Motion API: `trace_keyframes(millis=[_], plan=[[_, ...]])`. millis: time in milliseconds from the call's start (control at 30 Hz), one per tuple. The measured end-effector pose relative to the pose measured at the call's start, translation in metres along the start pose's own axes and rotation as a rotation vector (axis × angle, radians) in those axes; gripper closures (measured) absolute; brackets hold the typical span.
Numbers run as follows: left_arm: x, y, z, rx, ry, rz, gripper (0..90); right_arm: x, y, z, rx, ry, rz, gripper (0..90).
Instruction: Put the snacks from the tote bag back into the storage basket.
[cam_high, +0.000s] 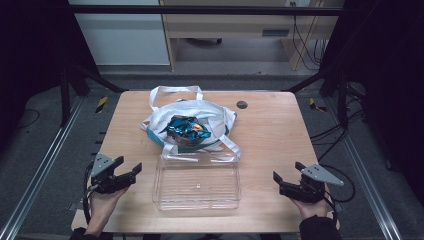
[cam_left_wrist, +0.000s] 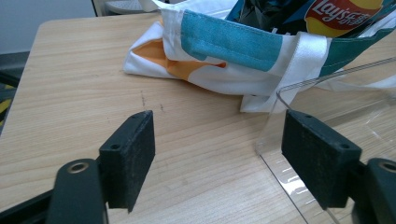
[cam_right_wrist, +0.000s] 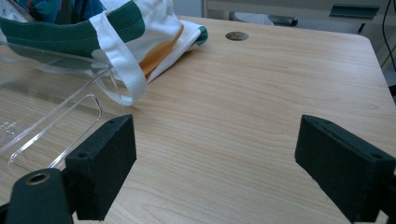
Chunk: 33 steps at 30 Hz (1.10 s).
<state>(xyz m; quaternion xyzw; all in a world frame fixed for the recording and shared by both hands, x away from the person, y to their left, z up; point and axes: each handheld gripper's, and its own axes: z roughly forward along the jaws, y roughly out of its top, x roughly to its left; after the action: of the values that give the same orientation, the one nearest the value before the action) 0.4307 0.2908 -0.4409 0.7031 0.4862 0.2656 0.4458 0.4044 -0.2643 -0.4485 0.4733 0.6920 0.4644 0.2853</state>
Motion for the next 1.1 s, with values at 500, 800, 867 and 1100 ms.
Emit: trace_keyframes(millis=[500,800,867,1100], plan=[[-0.004,0.005,-0.004,-0.007,-0.013,0.008,34.5,0.002,0.001,0.000,0.003,0.005,-0.006,12.7],[-0.007,0.010,-0.005,-0.023,-0.020,-0.005,31.1,0.002,0.001,0.000,0.005,0.006,-0.004,13.0],[-0.008,0.012,-0.006,-0.029,-0.026,-0.009,30.6,0.003,0.002,0.000,0.005,0.007,-0.004,13.0],[-0.014,0.020,-0.008,-0.040,-0.029,-0.004,29.9,0.002,0.002,-0.001,0.002,0.005,-0.003,13.0]])
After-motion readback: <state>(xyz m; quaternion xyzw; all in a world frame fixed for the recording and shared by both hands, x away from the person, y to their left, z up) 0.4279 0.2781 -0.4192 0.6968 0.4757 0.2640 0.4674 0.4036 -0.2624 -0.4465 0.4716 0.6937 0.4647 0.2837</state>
